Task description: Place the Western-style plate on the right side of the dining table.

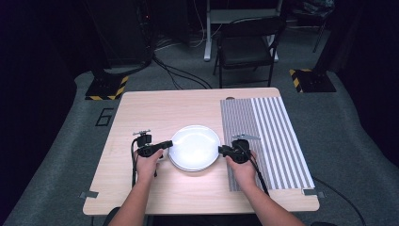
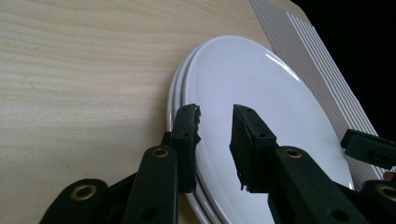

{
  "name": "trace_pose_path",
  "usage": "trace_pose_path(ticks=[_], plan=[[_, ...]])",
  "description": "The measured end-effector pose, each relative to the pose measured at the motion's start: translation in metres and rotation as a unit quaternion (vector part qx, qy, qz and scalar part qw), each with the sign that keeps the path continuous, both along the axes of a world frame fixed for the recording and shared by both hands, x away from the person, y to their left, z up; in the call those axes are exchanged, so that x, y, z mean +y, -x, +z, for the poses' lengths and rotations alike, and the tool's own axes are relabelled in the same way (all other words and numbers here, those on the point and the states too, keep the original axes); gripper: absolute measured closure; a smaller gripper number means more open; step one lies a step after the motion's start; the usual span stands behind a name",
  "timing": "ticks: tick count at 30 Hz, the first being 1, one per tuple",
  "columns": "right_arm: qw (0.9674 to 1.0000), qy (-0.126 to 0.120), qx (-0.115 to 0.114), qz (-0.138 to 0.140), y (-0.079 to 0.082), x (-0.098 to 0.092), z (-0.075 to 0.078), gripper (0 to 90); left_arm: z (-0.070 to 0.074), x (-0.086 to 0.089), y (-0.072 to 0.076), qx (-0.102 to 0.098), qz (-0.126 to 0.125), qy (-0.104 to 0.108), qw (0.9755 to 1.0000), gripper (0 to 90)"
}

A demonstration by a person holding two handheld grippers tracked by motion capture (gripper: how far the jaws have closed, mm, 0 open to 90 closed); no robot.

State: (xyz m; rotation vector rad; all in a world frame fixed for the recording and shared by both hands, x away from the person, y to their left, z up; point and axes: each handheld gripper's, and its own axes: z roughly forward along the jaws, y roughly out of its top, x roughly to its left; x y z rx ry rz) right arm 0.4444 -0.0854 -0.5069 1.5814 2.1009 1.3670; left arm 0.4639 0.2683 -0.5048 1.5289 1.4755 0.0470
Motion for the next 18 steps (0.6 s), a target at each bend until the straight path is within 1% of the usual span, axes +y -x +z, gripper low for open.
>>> trace_pose_path(ticks=[2,5,8,9,10,11,13,16,18], plan=[[1.0,-0.002,0.002,0.0,-0.001,0.0,-0.001,72.7,0.0,-0.001,0.0,0.001,0.001,0.003,1.0,71.5],[0.9999,-0.006,0.012,-0.001,-0.004,0.0,-0.002,73.5,0.0,-0.001,0.0,0.002,0.002,0.004,1.0,72.6],[0.9999,-0.007,0.013,-0.001,-0.005,0.0,-0.002,73.5,-0.001,0.001,0.0,0.001,0.005,-0.004,1.0,72.5],[0.9998,-0.009,0.015,-0.002,-0.006,0.001,-0.001,73.5,-0.001,0.001,0.001,0.005,0.008,-0.002,1.0,72.7],[0.9998,-0.009,0.015,-0.002,-0.007,0.001,0.0,73.5,-0.001,0.001,0.001,0.006,0.006,-0.003,1.0,73.0],[0.9999,-0.008,0.014,-0.002,-0.007,0.001,0.0,73.5,-0.001,0.001,0.001,0.009,0.009,0.001,0.9999,73.1],[0.9998,-0.012,0.017,-0.001,-0.009,0.002,0.001,74.7,-0.002,0.0,0.001,0.01,0.01,-0.002,0.9999,73.2],[0.9996,-0.014,0.024,-0.003,-0.011,0.003,0.001,75.7,-0.002,0.001,0.001,0.011,0.004,-0.006,0.9999,73.2],[0.9995,-0.02,0.026,-0.006,-0.013,0.003,0.0,75.7,-0.003,0.001,0.001,0.012,0.003,-0.008,0.9999,73.4]])
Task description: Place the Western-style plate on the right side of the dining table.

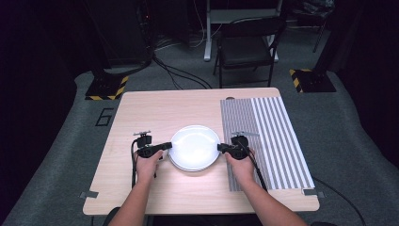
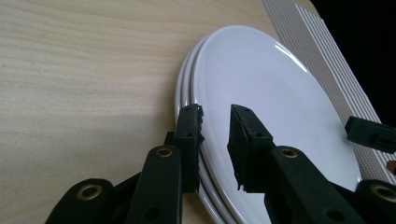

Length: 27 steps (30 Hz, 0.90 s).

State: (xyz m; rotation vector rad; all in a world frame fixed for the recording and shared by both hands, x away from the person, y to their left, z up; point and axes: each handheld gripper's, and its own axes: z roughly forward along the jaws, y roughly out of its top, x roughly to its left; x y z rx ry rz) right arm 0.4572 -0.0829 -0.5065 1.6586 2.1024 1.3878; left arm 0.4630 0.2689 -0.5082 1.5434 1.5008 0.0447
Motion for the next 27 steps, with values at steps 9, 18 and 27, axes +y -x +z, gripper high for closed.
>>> trace_pose_path(ticks=[9,18,27], plan=[[0.9997,-0.006,0.022,-0.007,-0.0029,0.0002,-0.0039,73.7,-0.0001,0.0005,-0.0002,0.0,-0.004,0.004,1.0,72.5],[0.9988,-0.027,0.036,-0.016,-0.0045,-0.0018,-0.0057,74.0,-0.0011,0.0027,0.0001,0.015,0.003,0.022,0.9996,75.0],[0.9984,-0.03,0.04,-0.025,-0.006,-0.0016,-0.0081,73.5,-0.0009,0.0013,0.0003,0.012,0.003,0.02,0.9997,74.8]])
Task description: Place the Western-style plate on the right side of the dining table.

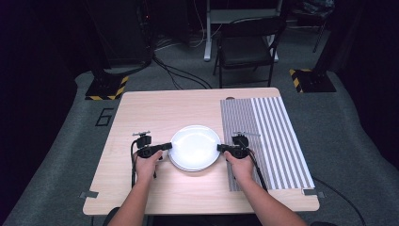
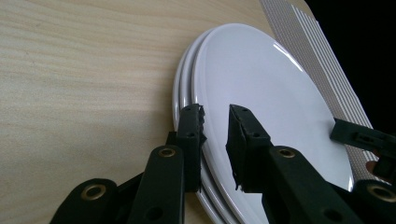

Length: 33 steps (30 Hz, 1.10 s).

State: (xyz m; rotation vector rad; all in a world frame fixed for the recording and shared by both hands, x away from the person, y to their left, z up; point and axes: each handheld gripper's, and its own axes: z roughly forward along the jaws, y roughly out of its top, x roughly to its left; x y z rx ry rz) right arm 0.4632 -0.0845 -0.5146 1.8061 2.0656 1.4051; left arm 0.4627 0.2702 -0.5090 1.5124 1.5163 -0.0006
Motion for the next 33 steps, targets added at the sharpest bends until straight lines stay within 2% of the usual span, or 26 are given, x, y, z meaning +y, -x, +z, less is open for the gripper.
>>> trace_pose_path(ticks=[4,6,17,23,28,33], plan=[[0.9997,-0.02,0.015,-0.003,-0.0006,-0.0022,0.0,73.5,0.0002,-0.0007,0.0001,-0.001,0.0,-0.002,1.0,74.6],[0.9996,-0.025,0.015,-0.005,-0.0003,-0.0031,0.0001,73.6,-0.0002,-0.0002,-0.0002,0.0,0.001,0.002,1.0,74.6],[0.9994,-0.031,0.008,-0.009,0.0005,-0.0061,0.0033,73.8,-0.0007,-0.0005,-0.0005,0.0,0.0,0.004,1.0,74.6],[0.9999,-0.014,0.008,-0.005,-0.0008,-0.0019,0.0018,70.9,-0.0014,0.0003,-0.0005,-0.001,0.0,0.005,1.0,74.6],[0.9992,-0.03,0.022,-0.012,-0.0014,-0.0036,0.0019,72.2,-0.0013,0.0002,-0.0007,0.0,0.0,0.008,1.0,74.3],[0.9992,-0.035,0.016,-0.014,-0.0006,-0.0058,0.0036,72.5,-0.0018,-0.0018,-0.001,0.0,0.002,0.013,0.9999,74.3]])
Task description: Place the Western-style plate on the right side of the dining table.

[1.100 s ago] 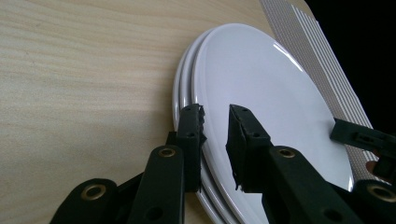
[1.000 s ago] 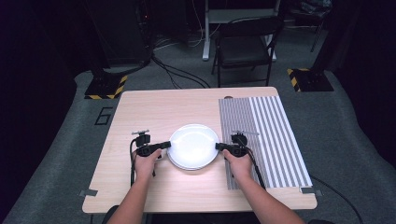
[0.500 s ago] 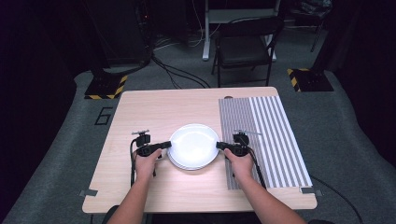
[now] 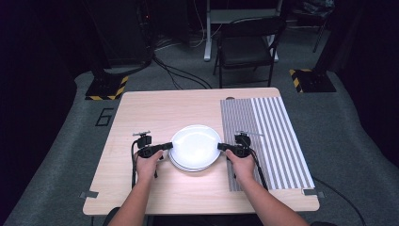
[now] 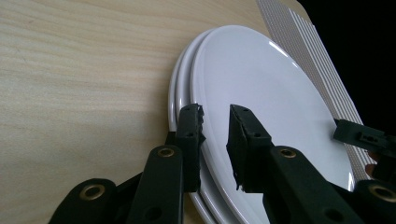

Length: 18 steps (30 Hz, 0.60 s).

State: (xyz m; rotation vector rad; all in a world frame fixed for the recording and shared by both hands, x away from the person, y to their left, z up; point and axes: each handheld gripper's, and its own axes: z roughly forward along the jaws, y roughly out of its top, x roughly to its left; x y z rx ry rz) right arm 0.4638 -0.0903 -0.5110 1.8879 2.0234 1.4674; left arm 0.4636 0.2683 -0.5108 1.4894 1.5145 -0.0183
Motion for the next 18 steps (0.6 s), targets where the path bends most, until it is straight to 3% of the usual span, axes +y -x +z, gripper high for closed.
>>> trace_pose_path(ticks=[14,18], plan=[[0.9998,-0.005,-0.011,-0.017,0.0,-0.011,0.003,69.3,-0.006,-0.014,-0.002,0.009,-0.028,-0.006,0.9996,73.0],[0.9996,-0.002,-0.017,-0.024,0.004,-0.013,0.003,65.5,-0.01,-0.015,0.002,0.014,-0.024,0.015,0.9995,72.3]])
